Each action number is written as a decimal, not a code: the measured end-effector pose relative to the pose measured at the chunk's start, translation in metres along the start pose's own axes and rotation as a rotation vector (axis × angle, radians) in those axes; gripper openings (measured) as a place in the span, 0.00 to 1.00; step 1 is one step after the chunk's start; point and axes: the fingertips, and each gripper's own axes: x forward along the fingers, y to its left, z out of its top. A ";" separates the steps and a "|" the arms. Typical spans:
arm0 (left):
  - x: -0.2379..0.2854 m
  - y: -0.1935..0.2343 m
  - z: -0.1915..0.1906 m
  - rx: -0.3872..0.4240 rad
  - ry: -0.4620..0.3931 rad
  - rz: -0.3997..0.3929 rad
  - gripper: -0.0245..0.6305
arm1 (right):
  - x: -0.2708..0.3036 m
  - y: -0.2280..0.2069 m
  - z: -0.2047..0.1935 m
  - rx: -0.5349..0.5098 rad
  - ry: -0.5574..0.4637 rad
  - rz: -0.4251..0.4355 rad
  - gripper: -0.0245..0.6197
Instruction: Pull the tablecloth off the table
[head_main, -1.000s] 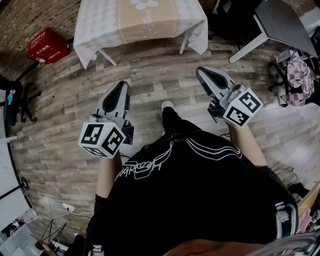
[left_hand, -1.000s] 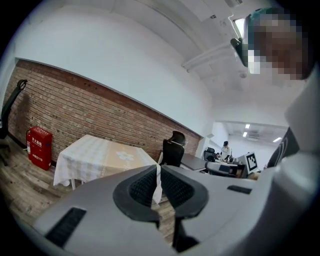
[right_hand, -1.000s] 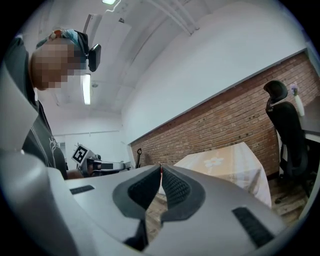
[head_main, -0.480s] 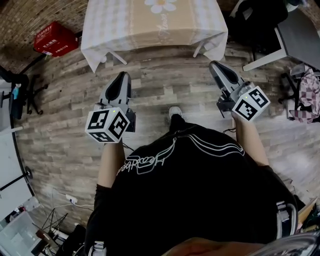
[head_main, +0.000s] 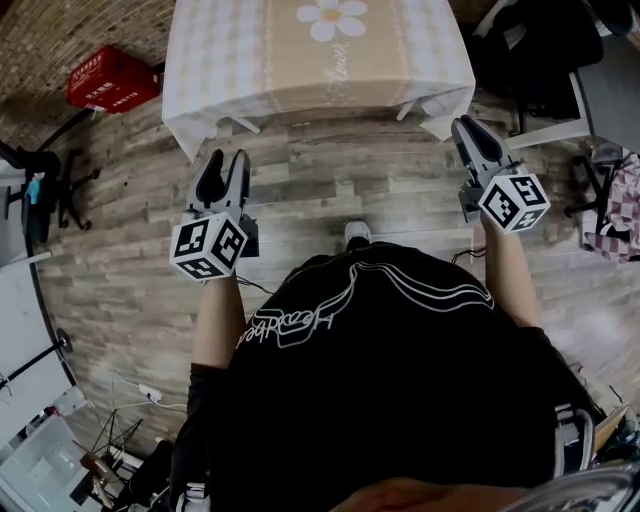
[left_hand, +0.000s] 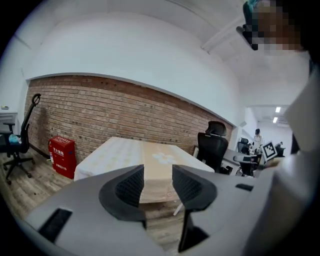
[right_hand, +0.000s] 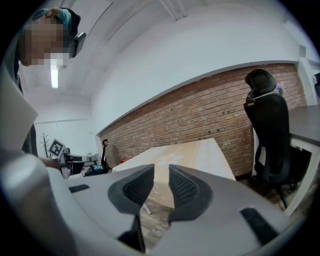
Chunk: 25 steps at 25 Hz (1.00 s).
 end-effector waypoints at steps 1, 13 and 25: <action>0.005 0.010 0.000 0.003 -0.003 0.001 0.27 | 0.004 -0.010 -0.002 0.012 0.008 -0.019 0.17; 0.066 0.180 -0.045 0.027 0.110 0.204 0.42 | 0.040 -0.110 -0.054 0.081 0.081 -0.359 0.30; 0.111 0.297 -0.109 -0.002 0.255 0.328 0.43 | 0.064 -0.187 -0.125 0.133 0.198 -0.625 0.37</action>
